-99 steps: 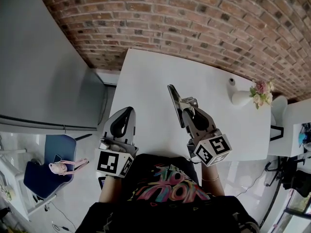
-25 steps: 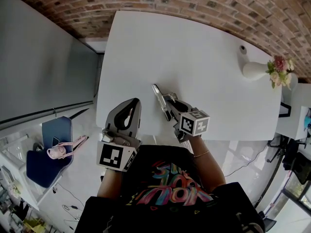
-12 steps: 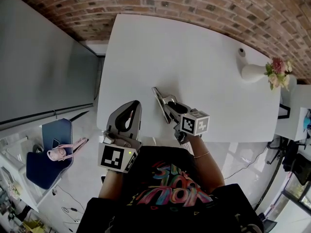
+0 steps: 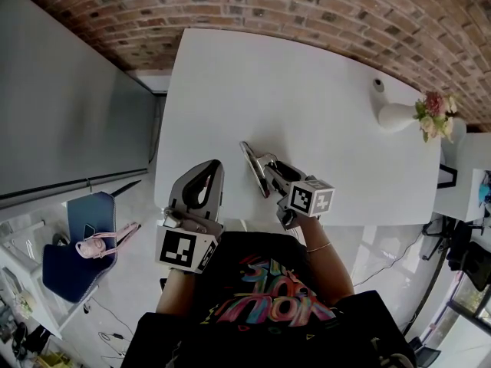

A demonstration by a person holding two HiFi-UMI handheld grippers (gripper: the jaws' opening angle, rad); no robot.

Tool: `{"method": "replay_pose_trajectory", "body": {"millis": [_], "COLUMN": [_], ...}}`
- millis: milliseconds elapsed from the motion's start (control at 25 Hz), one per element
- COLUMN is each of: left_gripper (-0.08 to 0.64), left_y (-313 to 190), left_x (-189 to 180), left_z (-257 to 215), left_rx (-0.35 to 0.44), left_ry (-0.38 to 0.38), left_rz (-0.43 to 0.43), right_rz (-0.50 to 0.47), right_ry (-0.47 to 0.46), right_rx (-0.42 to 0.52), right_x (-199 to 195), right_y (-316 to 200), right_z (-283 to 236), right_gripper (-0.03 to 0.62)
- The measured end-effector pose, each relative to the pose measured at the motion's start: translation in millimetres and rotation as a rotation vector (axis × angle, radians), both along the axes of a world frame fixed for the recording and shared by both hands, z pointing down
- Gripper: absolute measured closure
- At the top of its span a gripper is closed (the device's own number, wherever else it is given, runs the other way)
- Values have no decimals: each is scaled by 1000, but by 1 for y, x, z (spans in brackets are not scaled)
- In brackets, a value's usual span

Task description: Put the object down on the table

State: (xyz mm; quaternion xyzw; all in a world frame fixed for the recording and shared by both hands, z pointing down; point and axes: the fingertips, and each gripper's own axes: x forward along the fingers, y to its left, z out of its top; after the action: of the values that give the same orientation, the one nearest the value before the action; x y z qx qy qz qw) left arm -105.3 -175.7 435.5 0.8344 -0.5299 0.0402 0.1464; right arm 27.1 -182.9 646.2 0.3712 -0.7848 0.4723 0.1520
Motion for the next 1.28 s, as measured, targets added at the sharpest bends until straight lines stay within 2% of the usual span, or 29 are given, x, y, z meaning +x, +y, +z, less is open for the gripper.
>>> {"method": "replay_pose_trajectory", "body": {"millis": [440,600,960,1280], "left_gripper": [534,534,534,534], "left_y": [-2,-3,2,4], "left_x": [-1,3,4,0], "left_z": [-16,-27,-57,-78], "left_rx": [37,61,121,167], "left_ry": [-11,-10,-8,-9], "left_rz": [12,17,17,5], "right_rz": [163,190,136,46], "right_ry": [-60,-85,-149,-175], "right_rx": [97,160,381,611], "right_x": [29,35,26,18], "right_y": [-14,-23,-39,-41], "right_z": [-36,-64,-164,-262], "right_gripper": [397,397,407,423]}}
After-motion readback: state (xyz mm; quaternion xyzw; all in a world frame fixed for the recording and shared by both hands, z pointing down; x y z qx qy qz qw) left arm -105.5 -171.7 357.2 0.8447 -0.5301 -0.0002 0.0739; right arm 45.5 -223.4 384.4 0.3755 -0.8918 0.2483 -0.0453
